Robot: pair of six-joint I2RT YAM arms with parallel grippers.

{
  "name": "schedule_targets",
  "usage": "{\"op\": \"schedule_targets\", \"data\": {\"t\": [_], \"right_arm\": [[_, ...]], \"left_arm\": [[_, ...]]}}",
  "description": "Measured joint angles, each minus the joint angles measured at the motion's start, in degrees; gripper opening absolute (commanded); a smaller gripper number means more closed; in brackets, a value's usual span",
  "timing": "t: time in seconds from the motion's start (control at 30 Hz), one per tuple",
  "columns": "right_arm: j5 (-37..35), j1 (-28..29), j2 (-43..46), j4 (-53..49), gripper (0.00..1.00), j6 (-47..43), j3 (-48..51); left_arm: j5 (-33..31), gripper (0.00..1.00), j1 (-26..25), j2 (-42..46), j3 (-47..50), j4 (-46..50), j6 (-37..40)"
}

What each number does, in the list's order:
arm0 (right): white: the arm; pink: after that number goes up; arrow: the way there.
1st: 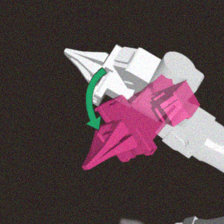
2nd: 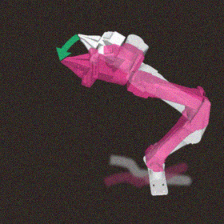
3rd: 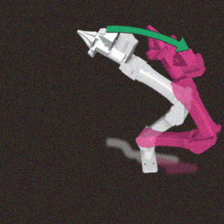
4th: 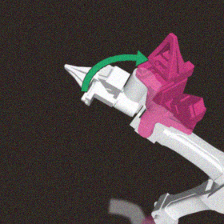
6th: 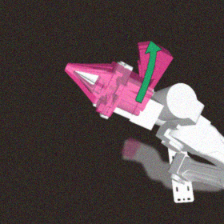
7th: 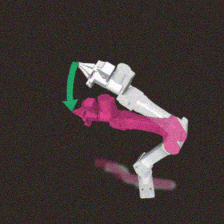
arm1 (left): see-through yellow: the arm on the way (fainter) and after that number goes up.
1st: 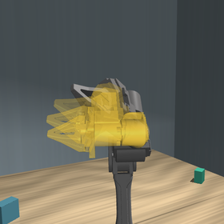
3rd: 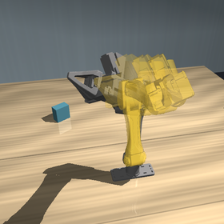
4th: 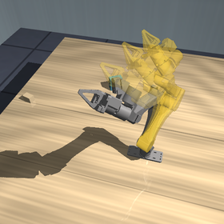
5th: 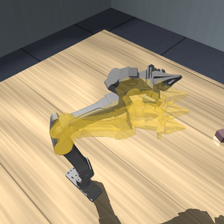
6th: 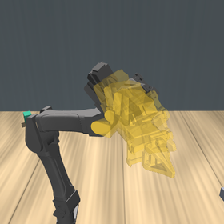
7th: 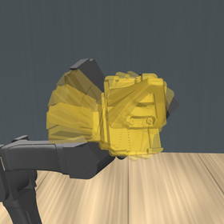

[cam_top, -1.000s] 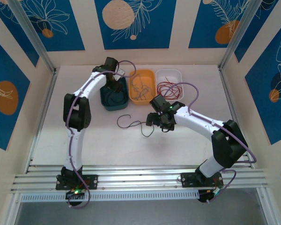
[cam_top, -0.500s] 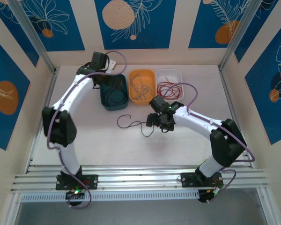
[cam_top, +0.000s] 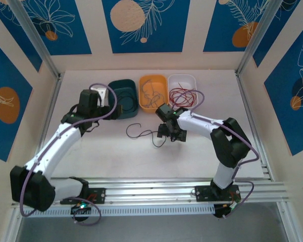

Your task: Untangle the cables

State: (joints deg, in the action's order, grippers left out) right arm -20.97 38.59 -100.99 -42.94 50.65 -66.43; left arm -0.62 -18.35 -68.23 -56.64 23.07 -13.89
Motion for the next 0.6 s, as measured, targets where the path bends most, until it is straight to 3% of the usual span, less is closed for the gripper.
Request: {"op": "schedule_targets", "data": {"t": [0.27,0.6], "right_arm": [[-1.4,0.0,-7.8,-1.8,0.93,0.2,-6.4],[-1.6,2.4,-9.2,-2.6,0.94,-1.8,-7.0]], "left_arm": [[0.2,1.0,0.0,10.6,8.6,-1.6,-3.5],[0.2,1.0,0.0,10.8,9.0,-3.5,-5.9]]}}
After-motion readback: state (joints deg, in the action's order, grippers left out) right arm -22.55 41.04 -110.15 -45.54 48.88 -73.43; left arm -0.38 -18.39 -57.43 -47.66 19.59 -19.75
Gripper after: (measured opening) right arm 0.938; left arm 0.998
